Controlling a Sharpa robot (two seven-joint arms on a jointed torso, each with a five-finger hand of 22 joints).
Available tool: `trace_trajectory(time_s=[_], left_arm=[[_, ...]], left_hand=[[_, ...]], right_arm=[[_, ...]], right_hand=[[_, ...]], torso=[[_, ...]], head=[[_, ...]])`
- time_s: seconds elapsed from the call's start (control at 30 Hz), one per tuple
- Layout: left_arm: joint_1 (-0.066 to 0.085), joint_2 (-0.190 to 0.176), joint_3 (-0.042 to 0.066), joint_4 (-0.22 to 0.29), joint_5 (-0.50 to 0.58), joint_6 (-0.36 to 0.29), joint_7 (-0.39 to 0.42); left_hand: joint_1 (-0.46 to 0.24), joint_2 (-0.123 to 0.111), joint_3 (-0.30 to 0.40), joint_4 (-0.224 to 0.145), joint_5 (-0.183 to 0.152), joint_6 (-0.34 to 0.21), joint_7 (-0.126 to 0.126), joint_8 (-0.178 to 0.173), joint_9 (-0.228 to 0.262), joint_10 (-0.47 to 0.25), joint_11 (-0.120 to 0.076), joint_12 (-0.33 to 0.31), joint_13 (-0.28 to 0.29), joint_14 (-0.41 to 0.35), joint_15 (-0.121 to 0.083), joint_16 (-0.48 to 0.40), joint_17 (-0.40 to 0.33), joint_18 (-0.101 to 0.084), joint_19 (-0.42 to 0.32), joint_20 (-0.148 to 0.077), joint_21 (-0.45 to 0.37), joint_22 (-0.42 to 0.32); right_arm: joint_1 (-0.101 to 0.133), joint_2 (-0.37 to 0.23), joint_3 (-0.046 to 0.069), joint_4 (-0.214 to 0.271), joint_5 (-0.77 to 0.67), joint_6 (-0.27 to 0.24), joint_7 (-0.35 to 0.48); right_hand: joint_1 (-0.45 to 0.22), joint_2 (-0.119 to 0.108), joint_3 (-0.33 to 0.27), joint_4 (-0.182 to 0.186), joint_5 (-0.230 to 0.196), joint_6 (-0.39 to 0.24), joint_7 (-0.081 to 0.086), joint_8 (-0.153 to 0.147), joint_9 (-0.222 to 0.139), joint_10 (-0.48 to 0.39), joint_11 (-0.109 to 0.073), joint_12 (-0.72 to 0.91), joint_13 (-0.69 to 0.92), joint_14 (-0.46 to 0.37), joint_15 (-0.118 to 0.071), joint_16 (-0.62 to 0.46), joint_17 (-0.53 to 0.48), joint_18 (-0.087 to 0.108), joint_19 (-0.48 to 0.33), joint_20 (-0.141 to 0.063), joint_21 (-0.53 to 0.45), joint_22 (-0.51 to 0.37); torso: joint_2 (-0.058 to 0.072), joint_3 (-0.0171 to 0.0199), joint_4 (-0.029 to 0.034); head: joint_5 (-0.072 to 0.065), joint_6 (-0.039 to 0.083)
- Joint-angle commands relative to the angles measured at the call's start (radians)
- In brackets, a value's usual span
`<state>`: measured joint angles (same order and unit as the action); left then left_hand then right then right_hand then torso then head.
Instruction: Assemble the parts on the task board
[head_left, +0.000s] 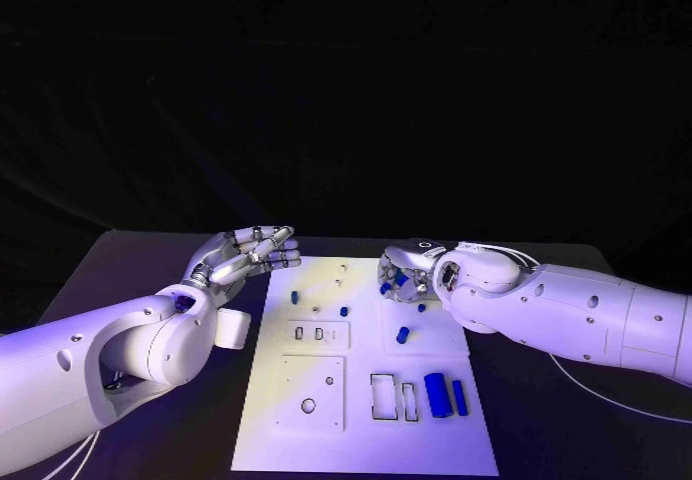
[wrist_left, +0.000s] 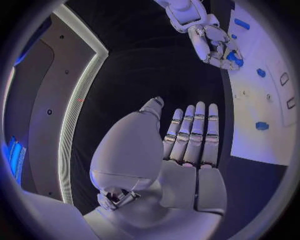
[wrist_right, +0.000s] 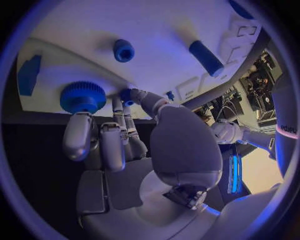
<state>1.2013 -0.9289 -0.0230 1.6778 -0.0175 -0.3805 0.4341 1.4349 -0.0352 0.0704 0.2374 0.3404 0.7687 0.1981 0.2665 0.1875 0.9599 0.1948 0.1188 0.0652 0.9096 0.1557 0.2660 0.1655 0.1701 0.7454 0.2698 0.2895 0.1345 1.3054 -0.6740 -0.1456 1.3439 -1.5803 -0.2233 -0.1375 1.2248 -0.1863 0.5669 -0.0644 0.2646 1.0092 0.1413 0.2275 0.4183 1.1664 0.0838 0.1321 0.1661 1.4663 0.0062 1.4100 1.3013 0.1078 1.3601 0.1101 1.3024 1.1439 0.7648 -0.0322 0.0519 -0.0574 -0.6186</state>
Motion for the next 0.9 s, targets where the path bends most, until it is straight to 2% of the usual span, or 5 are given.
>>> trace_trajectory(time_s=[0.03, 0.2, 0.33, 0.6, 0.9], left_arm=[[0.002, 0.002, 0.001, 0.001, -0.005, 0.022, -0.003], [0.002, 0.001, 0.001, 0.001, -0.005, 0.023, -0.006], [0.002, 0.0, 0.001, -0.001, -0.005, 0.023, -0.009], [0.002, 0.0, 0.001, -0.002, -0.004, 0.025, -0.01], [0.002, 0.001, 0.001, 0.001, 0.001, 0.025, -0.008]], left_hand=[[-0.003, -0.007, -0.003, 0.001, 0.001, 0.009, 0.032, 0.002, -0.001, 0.007, 0.0, -0.004, 0.0, 0.007, 0.002, -0.002, 0.001, 0.012, 0.007, -0.003, 0.0, -0.001], [-0.003, -0.007, -0.003, 0.001, 0.001, 0.009, 0.032, 0.002, -0.001, 0.007, 0.0, -0.004, 0.0, 0.007, 0.002, -0.002, 0.001, 0.012, 0.007, -0.003, 0.0, -0.001], [-0.003, -0.007, -0.004, 0.001, -0.001, 0.008, 0.032, 0.001, -0.001, 0.006, 0.0, -0.005, 0.0, 0.007, 0.002, -0.003, 0.001, 0.012, 0.008, -0.003, -0.001, -0.002], [-0.003, -0.007, -0.004, 0.001, -0.001, 0.008, 0.032, 0.001, -0.001, 0.006, 0.0, -0.006, 0.0, 0.007, 0.002, -0.004, 0.001, 0.012, 0.008, -0.003, -0.002, -0.002], [-0.002, -0.006, -0.004, 0.002, -0.002, 0.007, 0.033, 0.0, -0.002, 0.005, 0.001, -0.008, 0.0, 0.006, 0.002, -0.005, 0.001, 0.012, 0.008, -0.002, -0.002, -0.003]], right_arm=[[-0.001, 0.001, 0.0, 0.002, -0.01, -0.029, -0.02], [-0.001, -0.002, 0.0, 0.005, -0.016, -0.115, -0.052], [-0.001, -0.006, 0.0, 0.017, -0.018, -0.167, -0.068], [0.001, 0.007, 0.001, 0.029, -0.02, -0.232, -0.084], [0.004, 0.074, 0.004, -0.026, -0.019, -0.277, -0.088]], right_hand=[[0.015, 0.026, 0.029, 0.001, -0.037, 0.031, -0.014, 0.026, 0.025, 0.044, -0.017, 0.018, 0.016, 0.056, -0.016, 0.009, 0.005, -0.018, 0.005, -0.01, 0.009, 0.014], [0.036, 0.038, 0.054, -0.005, -0.061, 0.05, -0.027, 0.06, 0.071, 0.074, -0.034, 0.037, 0.045, 0.057, -0.031, 0.016, 0.008, -0.02, 0.006, -0.026, 0.019, 0.03], [0.037, 0.036, 0.06, -0.006, -0.063, 0.05, -0.028, 0.068, 0.085, 0.077, -0.036, 0.039, 0.053, 0.057, -0.032, 0.019, 0.01, -0.021, 0.007, -0.028, 0.022, 0.035], [0.036, 0.033, 0.065, -0.006, -0.066, 0.046, -0.029, 0.073, 0.097, 0.074, -0.036, 0.038, 0.059, 0.057, -0.033, 0.02, 0.01, -0.021, 0.006, -0.029, 0.023, 0.037], [0.034, 0.027, 0.074, -0.004, -0.066, 0.035, -0.026, 0.072, 0.106, 0.065, -0.033, 0.034, 0.064, 0.057, -0.031, 0.021, 0.009, -0.021, 0.005, -0.029, 0.024, 0.039]], torso=[[0.004, -0.0004, 0.0003], [0.006, -0.0005, 0.0006], [0.008, -0.0003, -0.0003], [0.011, -0.0005, 0.0022], [0.015, -0.0011, 0.0048]], head=[[-0.001, 0.002], [-0.002, 0.006], [-0.002, 0.009], [-0.003, 0.016], [-0.004, 0.02]])
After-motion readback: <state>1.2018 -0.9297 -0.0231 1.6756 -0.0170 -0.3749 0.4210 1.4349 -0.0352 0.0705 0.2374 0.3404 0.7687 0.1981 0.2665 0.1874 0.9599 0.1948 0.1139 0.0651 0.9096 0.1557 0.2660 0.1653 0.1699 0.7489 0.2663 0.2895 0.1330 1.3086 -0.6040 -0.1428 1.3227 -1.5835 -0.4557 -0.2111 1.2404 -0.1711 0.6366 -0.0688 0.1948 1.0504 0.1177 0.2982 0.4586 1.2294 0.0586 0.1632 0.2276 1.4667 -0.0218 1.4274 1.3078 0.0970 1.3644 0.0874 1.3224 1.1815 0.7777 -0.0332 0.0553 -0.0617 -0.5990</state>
